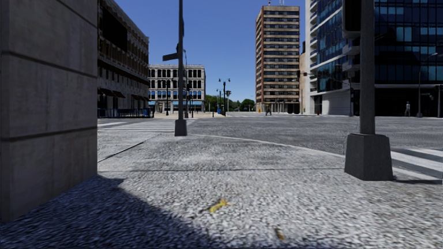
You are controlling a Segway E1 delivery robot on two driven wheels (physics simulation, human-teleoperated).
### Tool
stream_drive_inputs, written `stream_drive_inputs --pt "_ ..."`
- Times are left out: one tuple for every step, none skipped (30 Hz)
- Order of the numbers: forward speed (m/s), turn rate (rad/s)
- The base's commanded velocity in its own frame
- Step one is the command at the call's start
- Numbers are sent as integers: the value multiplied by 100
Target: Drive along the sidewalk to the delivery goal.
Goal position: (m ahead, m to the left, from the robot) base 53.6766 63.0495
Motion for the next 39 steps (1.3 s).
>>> stream_drive_inputs --pt "200 12" --pt "200 16" --pt "200 21" --pt "200 26" --pt "200 33" --pt "200 33" --pt "200 37" --pt "200 41" --pt "200 42" --pt "200 42" --pt "200 42" --pt "200 43" --pt "200 43" --pt "200 45" --pt "200 45" --pt "200 46" --pt "200 46" --pt "200 46" --pt "200 46" --pt "200 46" --pt "200 46" --pt "200 46" --pt "200 46" --pt "200 46" --pt "200 46" --pt "200 46" --pt "200 46" --pt "200 46" --pt "200 46" --pt "200 46" --pt "200 46" --pt "200 46" --pt "200 46" --pt "200 46" --pt "200 46" --pt "200 46" --pt "200 46" --pt "200 46" --pt "200 46"
